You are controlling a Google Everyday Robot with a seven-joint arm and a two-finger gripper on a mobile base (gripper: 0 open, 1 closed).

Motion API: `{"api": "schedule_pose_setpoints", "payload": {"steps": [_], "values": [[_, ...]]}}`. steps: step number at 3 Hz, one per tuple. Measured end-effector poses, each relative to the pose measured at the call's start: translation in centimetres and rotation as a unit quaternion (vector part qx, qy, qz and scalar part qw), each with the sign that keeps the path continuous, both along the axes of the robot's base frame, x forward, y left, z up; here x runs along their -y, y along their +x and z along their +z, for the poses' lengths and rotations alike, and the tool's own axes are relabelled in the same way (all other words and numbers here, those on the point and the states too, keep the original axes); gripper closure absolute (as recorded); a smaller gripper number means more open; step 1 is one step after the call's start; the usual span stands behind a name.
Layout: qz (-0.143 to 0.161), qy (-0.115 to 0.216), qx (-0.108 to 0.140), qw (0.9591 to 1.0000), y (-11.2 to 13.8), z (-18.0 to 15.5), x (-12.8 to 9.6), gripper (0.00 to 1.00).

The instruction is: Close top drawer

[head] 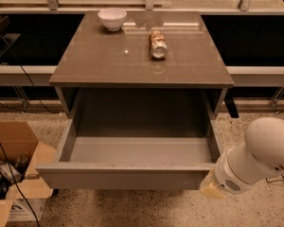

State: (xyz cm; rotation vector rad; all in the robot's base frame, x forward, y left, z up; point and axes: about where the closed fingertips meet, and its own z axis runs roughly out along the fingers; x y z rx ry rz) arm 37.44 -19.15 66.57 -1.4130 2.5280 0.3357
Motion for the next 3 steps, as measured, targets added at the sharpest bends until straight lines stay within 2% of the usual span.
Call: {"api": "schedule_pose_setpoints", "payload": {"steps": [1, 2, 3], "values": [[0.000, 0.000, 0.000, 1.0000, 0.0, 0.0, 0.0, 1.00], [0.010, 0.006, 0.035, 0.9993, 3.0, -0.3, -1.6, 1.00], [0.011, 0.007, 0.044, 0.9990, 3.7, -0.4, -1.9, 1.00]]}}
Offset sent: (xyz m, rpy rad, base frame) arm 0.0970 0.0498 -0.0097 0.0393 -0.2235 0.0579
